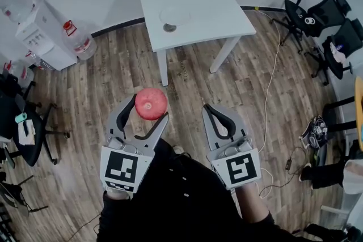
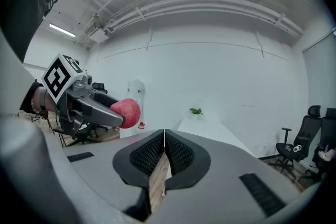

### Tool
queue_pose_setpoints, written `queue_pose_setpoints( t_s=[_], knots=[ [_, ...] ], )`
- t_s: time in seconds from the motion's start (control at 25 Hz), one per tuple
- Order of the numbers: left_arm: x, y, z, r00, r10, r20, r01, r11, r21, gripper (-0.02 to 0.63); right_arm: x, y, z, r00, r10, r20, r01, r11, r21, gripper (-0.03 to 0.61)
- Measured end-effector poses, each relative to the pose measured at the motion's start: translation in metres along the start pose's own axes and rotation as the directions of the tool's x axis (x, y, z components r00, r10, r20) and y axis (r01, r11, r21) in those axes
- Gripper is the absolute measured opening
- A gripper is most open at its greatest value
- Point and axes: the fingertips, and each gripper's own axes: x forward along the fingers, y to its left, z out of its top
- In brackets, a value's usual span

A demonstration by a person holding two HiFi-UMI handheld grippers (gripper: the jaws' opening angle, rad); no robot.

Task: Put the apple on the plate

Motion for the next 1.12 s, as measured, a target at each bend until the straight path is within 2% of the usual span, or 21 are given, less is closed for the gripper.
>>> queue_pose_setpoints(
  t_s=[0.36,0.56,0.76,0.92,1.12],
  knots=[
    [-0.002,-0.006,0.0,1.0,0.009,-0.004,-0.009,1.0,0.004,0.344,-0.005,-0.005,-0.007,1.0,-0.007,0.01,0.007,1.0,0.019,0.043],
    [0.005,0.002,-0.001,1.0,0.008,-0.002,-0.008,0.999,0.041,0.344,0.0,-0.008,-0.007,1.0,-0.001,-0.001,0.001,1.0,0.021,0.043],
    [0.021,0.007,0.003,1.0,-0.002,-0.001,0.002,1.0,0.024,0.344,0.006,-0.018,-0.011,1.0,-0.016,-0.016,0.016,0.999,0.03,0.042],
    [0.039,0.011,0.008,1.0,-0.022,0.002,0.022,0.999,0.033,0.344,0.013,-0.035,-0.01,0.999,-0.047,0.006,0.047,0.998,0.039,0.043],
    [0.065,0.02,0.012,0.999,-0.032,-0.018,0.032,0.999,0.005,0.344,0.033,-0.05,-0.014,0.999,-0.04,-0.037,0.041,0.999,0.033,0.043]
  ],
)
